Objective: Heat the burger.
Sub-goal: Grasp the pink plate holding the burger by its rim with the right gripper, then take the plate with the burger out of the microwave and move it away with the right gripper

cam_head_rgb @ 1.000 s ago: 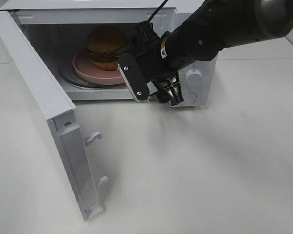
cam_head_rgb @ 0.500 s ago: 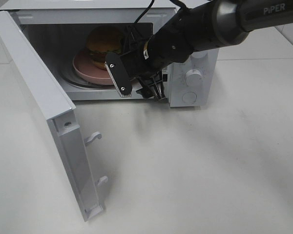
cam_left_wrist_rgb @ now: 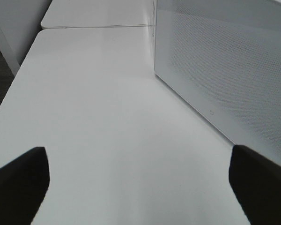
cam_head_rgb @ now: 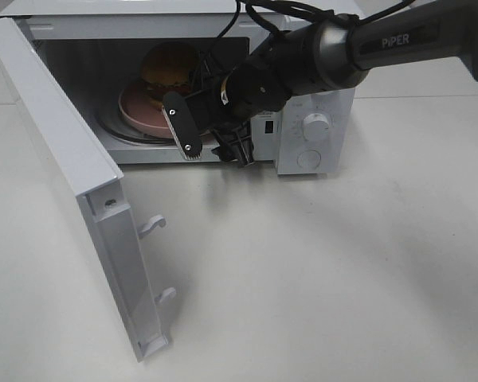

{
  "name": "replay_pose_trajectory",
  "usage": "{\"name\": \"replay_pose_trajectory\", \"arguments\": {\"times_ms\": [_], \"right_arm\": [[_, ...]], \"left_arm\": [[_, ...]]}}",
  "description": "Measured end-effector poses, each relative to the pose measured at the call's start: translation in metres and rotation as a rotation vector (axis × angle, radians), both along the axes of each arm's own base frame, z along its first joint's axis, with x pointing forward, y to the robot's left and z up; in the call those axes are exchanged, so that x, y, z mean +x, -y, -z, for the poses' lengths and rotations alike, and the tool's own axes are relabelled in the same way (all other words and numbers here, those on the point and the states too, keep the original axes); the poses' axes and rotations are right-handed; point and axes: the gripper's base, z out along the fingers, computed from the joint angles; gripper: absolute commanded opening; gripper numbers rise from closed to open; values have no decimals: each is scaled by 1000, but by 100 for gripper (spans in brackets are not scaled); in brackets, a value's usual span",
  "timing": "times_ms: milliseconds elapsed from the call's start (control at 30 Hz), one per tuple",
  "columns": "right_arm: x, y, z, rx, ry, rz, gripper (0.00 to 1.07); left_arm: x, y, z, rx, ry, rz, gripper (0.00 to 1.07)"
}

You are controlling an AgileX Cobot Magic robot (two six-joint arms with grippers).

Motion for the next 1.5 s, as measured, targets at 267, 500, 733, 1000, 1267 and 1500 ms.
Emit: {"name": "replay_pose_trajectory", "arguments": {"times_ms": [267, 500, 733, 1000, 1267, 1500], "right_arm": [[9, -7, 4, 27, 11, 6, 84], [9, -9, 4, 33, 14, 3, 82], [6, -19, 2, 58, 19, -9, 80], [5, -27, 0, 86, 17, -6, 64], [5, -26, 2, 78, 6, -1, 12], [3, -29, 7, 95, -14, 9, 0]], "left_arm": [[0, 0, 0, 3, 0, -2, 96], [0, 0, 0, 4, 0, -3, 96], [0, 0, 0, 4, 0, -3, 96], [0, 0, 0, 4, 0, -3, 96], [0, 0, 0, 4, 0, -3, 96], [0, 0, 0, 5, 0, -3, 96]]}}
